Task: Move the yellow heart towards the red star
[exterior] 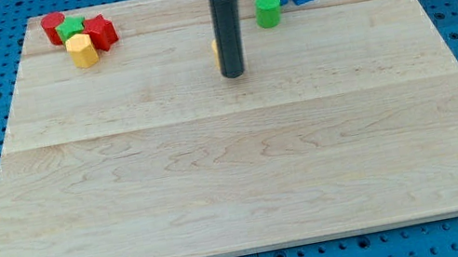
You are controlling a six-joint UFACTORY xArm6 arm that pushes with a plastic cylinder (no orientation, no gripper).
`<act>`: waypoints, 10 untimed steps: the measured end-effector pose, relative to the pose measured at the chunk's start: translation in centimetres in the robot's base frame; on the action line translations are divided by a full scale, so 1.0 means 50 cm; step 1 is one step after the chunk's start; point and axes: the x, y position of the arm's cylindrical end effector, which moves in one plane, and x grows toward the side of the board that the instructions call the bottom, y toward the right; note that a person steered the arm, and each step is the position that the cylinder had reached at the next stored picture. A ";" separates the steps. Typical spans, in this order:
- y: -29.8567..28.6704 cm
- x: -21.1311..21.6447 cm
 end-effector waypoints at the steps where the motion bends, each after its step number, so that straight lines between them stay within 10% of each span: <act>1: -0.067 0.000; 10: -0.213 -0.047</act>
